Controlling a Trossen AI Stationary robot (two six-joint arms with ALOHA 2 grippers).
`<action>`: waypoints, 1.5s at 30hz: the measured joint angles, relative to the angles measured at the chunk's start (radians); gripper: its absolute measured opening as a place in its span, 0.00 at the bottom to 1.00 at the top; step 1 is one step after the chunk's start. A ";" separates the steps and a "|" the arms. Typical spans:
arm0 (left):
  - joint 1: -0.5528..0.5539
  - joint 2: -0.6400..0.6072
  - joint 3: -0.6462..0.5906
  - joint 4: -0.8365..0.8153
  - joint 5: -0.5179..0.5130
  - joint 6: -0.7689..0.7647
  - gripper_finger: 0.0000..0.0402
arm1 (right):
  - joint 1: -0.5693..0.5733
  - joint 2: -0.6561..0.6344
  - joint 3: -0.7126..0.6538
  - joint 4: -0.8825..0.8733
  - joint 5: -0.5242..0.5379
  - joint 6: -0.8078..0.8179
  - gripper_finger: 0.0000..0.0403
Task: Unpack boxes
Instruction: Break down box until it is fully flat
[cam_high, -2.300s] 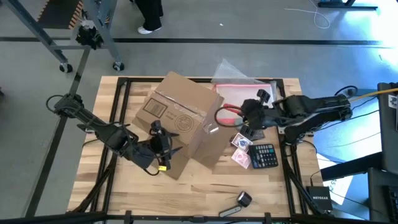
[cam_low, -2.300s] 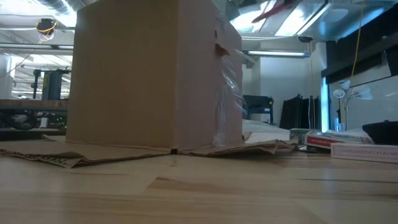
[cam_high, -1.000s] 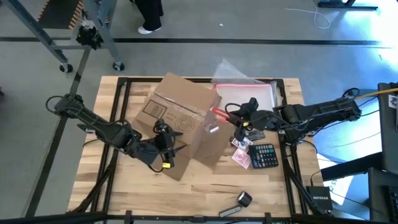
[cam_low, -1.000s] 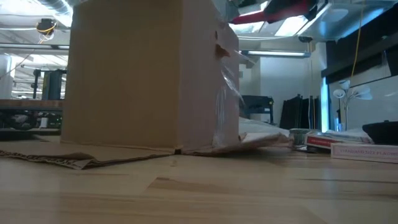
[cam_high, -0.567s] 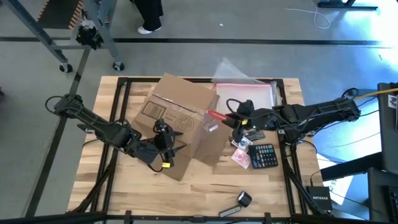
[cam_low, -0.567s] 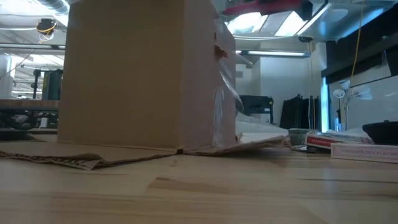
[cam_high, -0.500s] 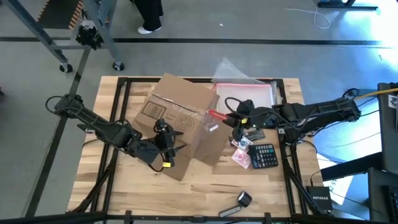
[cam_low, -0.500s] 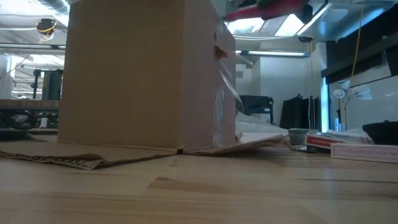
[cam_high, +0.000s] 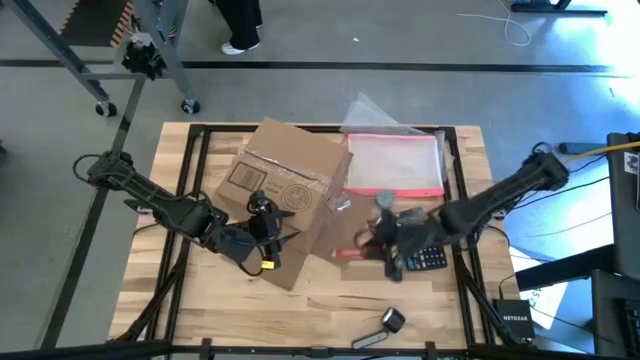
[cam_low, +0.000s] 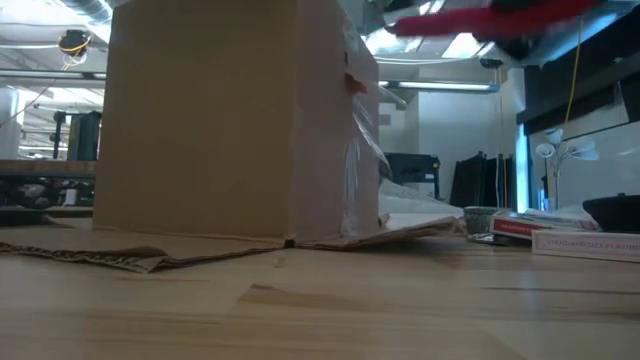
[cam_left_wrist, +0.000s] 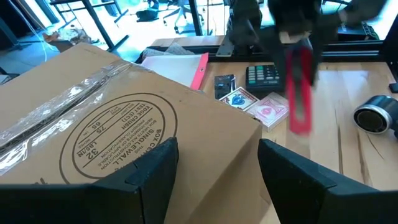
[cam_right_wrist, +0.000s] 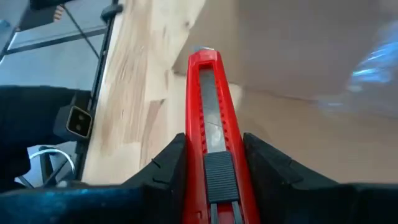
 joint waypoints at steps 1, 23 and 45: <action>0.000 0.000 0.000 -0.001 0.000 0.001 0.55 | 0.021 0.030 -0.037 0.081 0.009 0.000 0.32; -0.001 0.000 0.000 0.000 0.005 -0.021 0.55 | 0.135 0.692 -0.147 0.858 0.156 -0.027 0.42; -0.013 0.000 0.000 0.004 0.011 -0.079 0.55 | 0.232 0.730 -0.252 1.110 0.298 -0.113 0.59</action>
